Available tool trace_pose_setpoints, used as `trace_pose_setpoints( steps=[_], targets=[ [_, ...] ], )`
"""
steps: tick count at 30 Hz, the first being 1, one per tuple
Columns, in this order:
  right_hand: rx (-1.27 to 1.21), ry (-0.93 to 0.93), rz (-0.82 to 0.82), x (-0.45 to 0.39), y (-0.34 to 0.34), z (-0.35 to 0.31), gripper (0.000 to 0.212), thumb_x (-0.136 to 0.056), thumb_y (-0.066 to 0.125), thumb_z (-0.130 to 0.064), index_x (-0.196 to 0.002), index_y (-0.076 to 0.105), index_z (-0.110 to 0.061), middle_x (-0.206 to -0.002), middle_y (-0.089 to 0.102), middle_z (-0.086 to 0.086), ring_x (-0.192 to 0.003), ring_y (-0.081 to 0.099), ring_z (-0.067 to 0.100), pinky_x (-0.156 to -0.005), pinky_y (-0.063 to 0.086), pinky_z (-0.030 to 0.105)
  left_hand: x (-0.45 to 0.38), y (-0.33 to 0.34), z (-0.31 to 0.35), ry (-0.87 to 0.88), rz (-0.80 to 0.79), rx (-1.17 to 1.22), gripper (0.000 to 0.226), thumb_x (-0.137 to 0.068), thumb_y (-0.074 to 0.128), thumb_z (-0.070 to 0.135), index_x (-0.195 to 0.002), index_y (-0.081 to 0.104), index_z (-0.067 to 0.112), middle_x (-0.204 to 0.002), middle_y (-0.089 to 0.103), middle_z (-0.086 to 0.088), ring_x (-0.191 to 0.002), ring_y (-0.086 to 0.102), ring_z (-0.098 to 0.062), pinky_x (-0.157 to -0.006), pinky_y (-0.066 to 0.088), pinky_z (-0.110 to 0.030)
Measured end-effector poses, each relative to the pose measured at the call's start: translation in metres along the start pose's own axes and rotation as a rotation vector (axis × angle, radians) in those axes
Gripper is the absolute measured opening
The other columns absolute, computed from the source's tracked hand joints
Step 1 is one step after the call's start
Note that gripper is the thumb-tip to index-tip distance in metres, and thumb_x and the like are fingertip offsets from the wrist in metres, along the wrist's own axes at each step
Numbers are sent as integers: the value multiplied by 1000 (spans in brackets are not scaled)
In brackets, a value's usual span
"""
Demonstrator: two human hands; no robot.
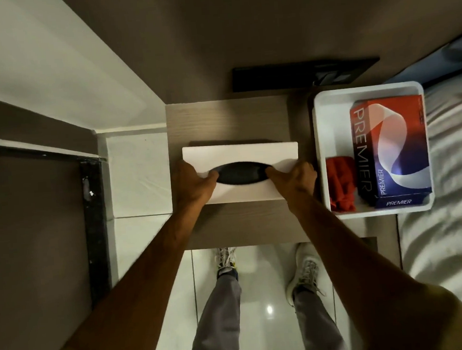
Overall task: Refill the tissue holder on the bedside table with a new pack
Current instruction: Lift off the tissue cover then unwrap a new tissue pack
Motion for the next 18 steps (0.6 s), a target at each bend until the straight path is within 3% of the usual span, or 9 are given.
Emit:
trace_pose_setpoints(
  steps=[6,11,14,18],
  targets=[
    [21,-67,-102,6,-20,-8,79,-78,84,-41,-140,51,-6,-140,56,16,-129,55,34,-102,50,42,5,3,1,-47,-74,-21,86,-88,78,35,-153,30,4,-148,53,-18,-138,53,-39,-108,50,-43],
    [74,-170,-97,57,-52,3,86,-75,81,-61,-138,51,-12,-153,37,16,-139,42,37,-113,44,47,45,-30,-1,13,12,-11,81,-82,85,36,-145,43,7,-144,49,-17,-133,55,-35,-103,53,-41],
    [99,-145,-147,86,-52,41,87,-72,82,-61,-138,50,-15,-142,46,11,-128,51,31,-103,52,44,82,-31,-33,-3,-52,-4,74,-79,87,42,-137,56,8,-134,63,-17,-123,63,-35,-93,53,-37],
    [94,-79,-177,95,-34,79,83,-76,82,-56,-140,51,-14,-138,54,12,-123,56,30,-95,52,35,108,-14,-72,-82,-66,57,67,-82,84,41,-136,61,8,-130,72,-14,-120,69,-34,-96,54,-33]
  ],
)
Point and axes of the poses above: each hand's wrist, its own x-axis away from the middle knuckle, its own y-axis out of the palm, z = x × y, the point moved 8 cm from there along -x, towards the middle knuckle
